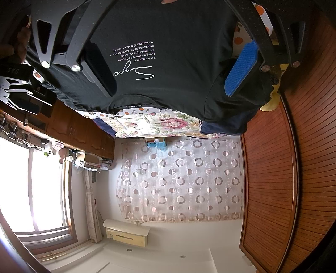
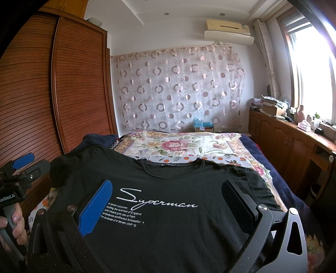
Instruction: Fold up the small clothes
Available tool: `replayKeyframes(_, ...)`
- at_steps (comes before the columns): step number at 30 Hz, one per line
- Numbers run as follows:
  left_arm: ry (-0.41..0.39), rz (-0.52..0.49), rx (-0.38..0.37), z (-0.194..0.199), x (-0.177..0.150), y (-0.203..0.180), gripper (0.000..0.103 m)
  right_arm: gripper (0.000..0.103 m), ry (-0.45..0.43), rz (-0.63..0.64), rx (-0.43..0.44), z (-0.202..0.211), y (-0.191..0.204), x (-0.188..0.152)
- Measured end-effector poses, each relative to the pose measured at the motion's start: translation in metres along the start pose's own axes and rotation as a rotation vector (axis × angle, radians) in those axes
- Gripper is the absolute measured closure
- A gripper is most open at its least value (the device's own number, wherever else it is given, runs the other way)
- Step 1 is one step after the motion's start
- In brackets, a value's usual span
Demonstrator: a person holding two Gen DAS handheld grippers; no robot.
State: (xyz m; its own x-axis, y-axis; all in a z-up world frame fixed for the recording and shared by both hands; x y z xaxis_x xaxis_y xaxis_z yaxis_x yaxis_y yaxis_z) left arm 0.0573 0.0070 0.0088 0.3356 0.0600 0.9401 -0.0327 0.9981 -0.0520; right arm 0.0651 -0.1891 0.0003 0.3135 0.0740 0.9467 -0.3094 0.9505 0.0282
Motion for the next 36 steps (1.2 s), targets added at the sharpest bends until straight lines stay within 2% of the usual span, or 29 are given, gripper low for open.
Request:
replayKeyframes(27, -0.005, -0.004, 0.001, -0.001, -0.002, -0.001, 0.000, 0.000, -0.002, 0.002, 0.000, 0.000, 0.001, 0.000)
replayKeyframes(36, 0.036, -0.005, 0.015, -0.004, 0.001, 0.019, 0.000, 0.000, 0.034, 0.006, 0.048, -0.014, 0.002, -0.007)
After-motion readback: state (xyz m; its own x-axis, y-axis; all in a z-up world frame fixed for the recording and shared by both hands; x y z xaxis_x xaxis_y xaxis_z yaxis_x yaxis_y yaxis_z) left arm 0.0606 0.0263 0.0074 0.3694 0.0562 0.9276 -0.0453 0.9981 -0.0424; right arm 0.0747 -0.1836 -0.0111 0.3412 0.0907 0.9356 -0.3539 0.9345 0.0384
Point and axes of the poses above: each gripper's, at about its wrist camera, not at the fingertips, and z roughly against the way its jaws point, y to its left, x to its top, the point moved 7 cm from there along -z, roughly the way its jaws point, and after that the axes turned 2 degrees about z, right-handed, at the moved point
